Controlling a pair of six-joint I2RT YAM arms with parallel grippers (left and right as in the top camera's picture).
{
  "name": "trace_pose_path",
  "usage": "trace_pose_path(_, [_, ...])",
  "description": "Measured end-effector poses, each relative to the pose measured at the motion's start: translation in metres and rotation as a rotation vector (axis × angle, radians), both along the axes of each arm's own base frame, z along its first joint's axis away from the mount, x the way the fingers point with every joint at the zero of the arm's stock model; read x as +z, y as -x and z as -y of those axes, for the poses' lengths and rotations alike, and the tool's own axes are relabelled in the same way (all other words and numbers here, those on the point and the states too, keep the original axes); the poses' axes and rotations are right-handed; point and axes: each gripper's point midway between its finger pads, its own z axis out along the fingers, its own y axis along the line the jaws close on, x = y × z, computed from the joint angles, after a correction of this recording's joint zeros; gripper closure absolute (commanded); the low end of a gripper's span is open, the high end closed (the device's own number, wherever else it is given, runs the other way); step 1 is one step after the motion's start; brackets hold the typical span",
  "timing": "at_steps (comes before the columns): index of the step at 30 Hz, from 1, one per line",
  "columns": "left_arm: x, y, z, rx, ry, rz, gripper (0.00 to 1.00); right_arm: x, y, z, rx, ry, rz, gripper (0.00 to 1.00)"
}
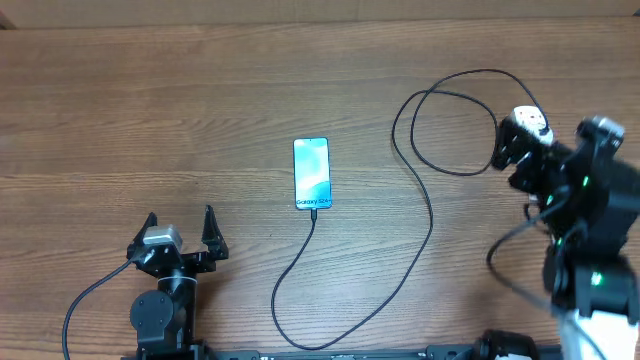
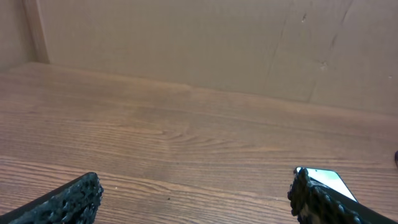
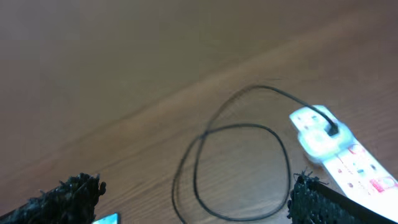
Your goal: Plug charger to phone and switch on socket
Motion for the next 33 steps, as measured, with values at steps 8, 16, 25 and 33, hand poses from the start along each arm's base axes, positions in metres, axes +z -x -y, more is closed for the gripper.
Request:
trace_pose_path(8, [0.000, 0.000, 0.000, 0.000, 0.000, 0.000, 0.00, -0.010, 0.045, -0.026, 0.094, 0.087, 0.140, 0.00])
trace_pose_path(16, [0.000, 0.000, 0.000, 0.000, 0.000, 0.000, 0.00, -0.032, 0.066, -0.028, 0.095, 0.100, 0.193, 0.00])
trace_pose_path(25, [0.000, 0.000, 0.000, 0.000, 0.000, 0.000, 0.00, -0.067, 0.080, -0.037, 0.126, 0.104, 0.260, 0.00])
trace_pose_path(33, [0.000, 0.000, 0.000, 0.000, 0.000, 0.000, 0.00, -0.085, 0.080, -0.038, 0.130, 0.104, 0.267, 0.00])
